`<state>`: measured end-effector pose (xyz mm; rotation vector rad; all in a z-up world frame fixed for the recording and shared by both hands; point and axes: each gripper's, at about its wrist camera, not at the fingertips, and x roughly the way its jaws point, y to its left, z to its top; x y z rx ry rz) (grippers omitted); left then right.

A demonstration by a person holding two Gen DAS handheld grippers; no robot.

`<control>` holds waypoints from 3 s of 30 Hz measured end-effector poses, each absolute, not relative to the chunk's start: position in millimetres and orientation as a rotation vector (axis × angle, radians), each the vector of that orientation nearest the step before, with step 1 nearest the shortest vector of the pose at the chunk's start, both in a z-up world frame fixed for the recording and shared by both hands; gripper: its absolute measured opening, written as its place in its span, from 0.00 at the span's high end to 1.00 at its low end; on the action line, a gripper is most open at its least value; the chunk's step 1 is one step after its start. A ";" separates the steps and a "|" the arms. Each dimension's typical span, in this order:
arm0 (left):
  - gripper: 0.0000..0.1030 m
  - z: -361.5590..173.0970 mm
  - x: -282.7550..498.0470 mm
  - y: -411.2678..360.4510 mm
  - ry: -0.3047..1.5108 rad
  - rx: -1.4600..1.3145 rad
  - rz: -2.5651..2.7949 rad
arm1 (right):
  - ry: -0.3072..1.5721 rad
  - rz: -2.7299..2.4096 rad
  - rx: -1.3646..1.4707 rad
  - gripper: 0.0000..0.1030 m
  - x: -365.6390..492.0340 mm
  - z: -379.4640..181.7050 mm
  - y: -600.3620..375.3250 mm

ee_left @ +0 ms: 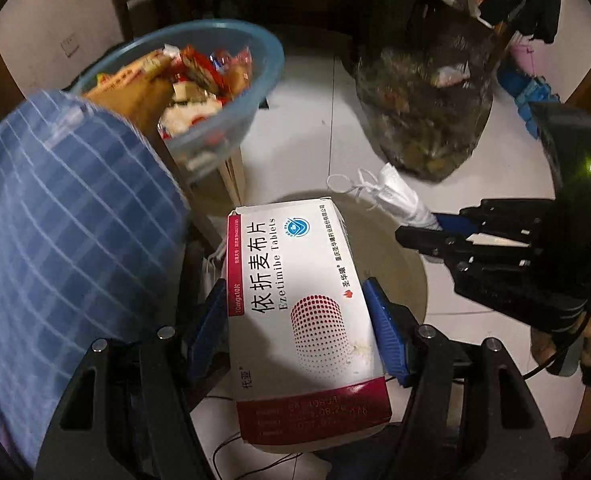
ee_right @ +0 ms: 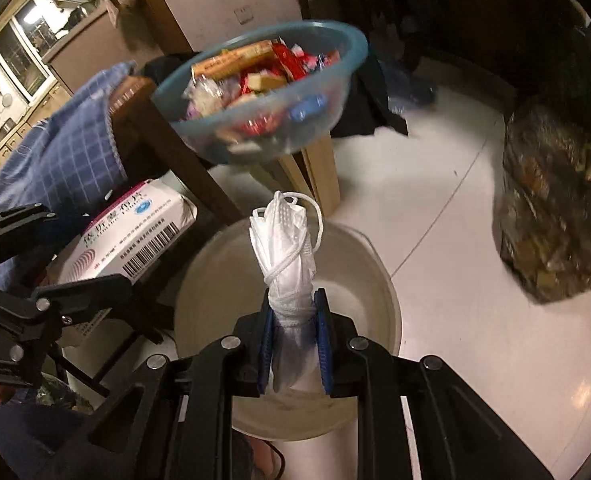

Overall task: Collect trash
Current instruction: 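Open the right tool dropping the cable while the left tool drops the medicine box into the bucket, then move both open tools back to the trash pile on the table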

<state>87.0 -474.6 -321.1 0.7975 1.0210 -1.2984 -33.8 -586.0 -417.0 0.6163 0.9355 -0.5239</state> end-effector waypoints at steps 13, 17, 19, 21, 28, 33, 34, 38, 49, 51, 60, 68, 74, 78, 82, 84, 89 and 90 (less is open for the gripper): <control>0.36 -329.2 89.7 -475.4 1.020 0.806 -1.284 | 0.935 -0.527 0.624 0.57 -29.3 -419.7 -581.6; 0.36 -329.0 89.4 -475.8 1.011 0.812 -1.288 | 0.912 -0.556 0.610 0.50 -32.2 -414.5 -584.9; 0.36 -330.0 89.4 -476.8 1.007 0.820 -1.283 | 0.903 -0.575 0.604 0.49 -34.8 -412.7 -587.6; 0.36 -331.3 89.4 -477.8 1.003 0.832 -1.272 | 0.897 -0.588 0.599 0.48 -37.1 -411.4 -590.2; 0.36 -329.8 89.8 -478.7 0.998 0.836 -1.279 | 0.874 -0.604 0.601 0.45 -39.6 -407.4 -592.8; 0.23 -328.5 88.8 -479.0 1.021 0.822 -1.338 | 0.862 -0.585 0.596 0.45 -36.1 -402.4 -588.7; 0.15 -327.2 89.2 -479.2 1.039 0.795 -1.375 | 0.860 -0.582 0.593 0.45 -35.2 -401.0 -587.8; 0.11 -323.5 91.2 -479.8 1.083 0.743 -1.444 | 0.852 -0.580 0.588 0.45 -32.9 -396.8 -586.3; 0.05 -237.9 78.3 -447.0 0.719 0.625 -1.351 | 0.749 -0.771 0.559 0.42 -51.5 -433.7 -599.6; 0.05 -207.0 84.7 -428.5 0.627 0.561 -1.298 | 0.739 -0.780 0.547 0.42 -51.7 -454.5 -594.6; 0.05 -129.6 141.2 -372.2 0.503 0.339 -1.099 | 0.689 -0.812 0.397 0.42 -33.0 -499.4 -575.9; 0.05 -124.4 153.0 -355.1 0.498 0.313 -1.049 | 0.686 -0.932 0.362 0.42 -22.8 -490.6 -646.1; 0.05 -129.0 164.3 -338.8 0.509 0.300 -1.007 | 0.703 -0.907 0.354 0.40 -11.6 -485.6 -669.2; 0.05 -115.6 168.2 -309.4 0.461 0.288 -0.948 | 0.676 -0.911 0.304 0.37 -19.4 -461.4 -656.4; 0.05 -101.6 179.9 -254.8 0.418 0.257 -0.838 | 0.567 -0.826 0.145 0.27 -20.6 -387.8 -621.7; 0.05 -93.5 193.8 -209.9 0.405 0.207 -0.746 | 0.489 -0.772 0.046 0.21 -14.0 -339.4 -596.7; 0.05 -74.3 228.9 -88.1 0.370 0.071 -0.447 | 0.326 -0.573 -0.078 0.17 23.1 -225.2 -531.6; 0.05 -71.1 235.6 -57.0 0.368 0.047 -0.356 | 0.308 -0.523 -0.089 0.17 31.1 -209.3 -519.1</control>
